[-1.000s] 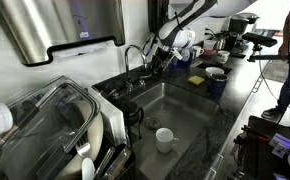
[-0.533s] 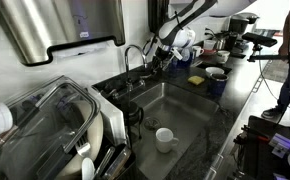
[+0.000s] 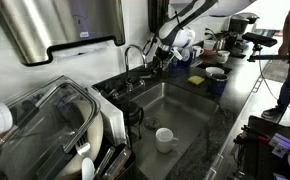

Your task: Move the tap faucet from right to left

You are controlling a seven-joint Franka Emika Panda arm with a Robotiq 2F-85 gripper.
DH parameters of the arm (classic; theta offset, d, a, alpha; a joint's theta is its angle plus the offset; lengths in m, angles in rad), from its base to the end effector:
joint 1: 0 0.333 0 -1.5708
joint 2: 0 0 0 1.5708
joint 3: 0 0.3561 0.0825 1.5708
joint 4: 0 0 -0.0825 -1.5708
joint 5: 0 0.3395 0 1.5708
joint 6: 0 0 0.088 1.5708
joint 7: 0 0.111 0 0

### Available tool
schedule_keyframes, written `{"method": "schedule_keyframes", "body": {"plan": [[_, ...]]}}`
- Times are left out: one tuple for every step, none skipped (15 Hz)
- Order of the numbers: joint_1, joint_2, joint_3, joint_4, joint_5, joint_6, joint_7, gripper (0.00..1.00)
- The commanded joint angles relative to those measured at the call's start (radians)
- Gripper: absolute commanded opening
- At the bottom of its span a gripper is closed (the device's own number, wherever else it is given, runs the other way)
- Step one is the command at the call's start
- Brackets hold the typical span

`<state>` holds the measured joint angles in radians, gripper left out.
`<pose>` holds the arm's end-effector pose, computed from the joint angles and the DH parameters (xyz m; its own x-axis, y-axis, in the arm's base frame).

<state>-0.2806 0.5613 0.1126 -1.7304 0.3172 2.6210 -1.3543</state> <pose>0.6741 -0.1342 0.3526 0.5472 0.7631 0.3440 0.7482 -0.6302 0.2077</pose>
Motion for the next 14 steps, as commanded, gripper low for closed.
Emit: {"method": "schedule_keyframes", "body": {"plan": [[-0.003,-0.065,0.007,-0.076,-0.023,-0.03,0.027,0.03],[-0.002,-0.071,0.009,-0.085,-0.021,-0.03,0.031,0.03],[0.0,-0.077,0.01,-0.092,-0.021,-0.032,0.038,0.03],[0.002,-0.082,0.01,-0.1,-0.02,-0.031,0.044,0.03],[0.005,-0.088,0.009,-0.108,-0.02,-0.028,0.056,0.03],[0.009,-0.094,0.009,-0.116,-0.021,-0.029,0.069,0.03],[0.012,-0.101,0.01,-0.126,-0.021,-0.029,0.081,0.03],[0.013,-0.108,0.014,-0.137,-0.019,-0.029,0.089,0.03],[0.015,-0.112,0.016,-0.146,-0.019,-0.022,0.099,0.03],[0.016,-0.113,0.017,-0.148,-0.02,-0.02,0.108,0.03],[0.018,-0.114,0.016,-0.15,-0.021,-0.016,0.117,0.03],[0.018,-0.115,0.018,-0.151,-0.02,-0.015,0.124,0.03],[0.019,-0.116,0.018,-0.153,-0.021,-0.014,0.133,0.03],[0.019,-0.118,0.021,-0.157,-0.019,-0.013,0.138,0.03]]}}
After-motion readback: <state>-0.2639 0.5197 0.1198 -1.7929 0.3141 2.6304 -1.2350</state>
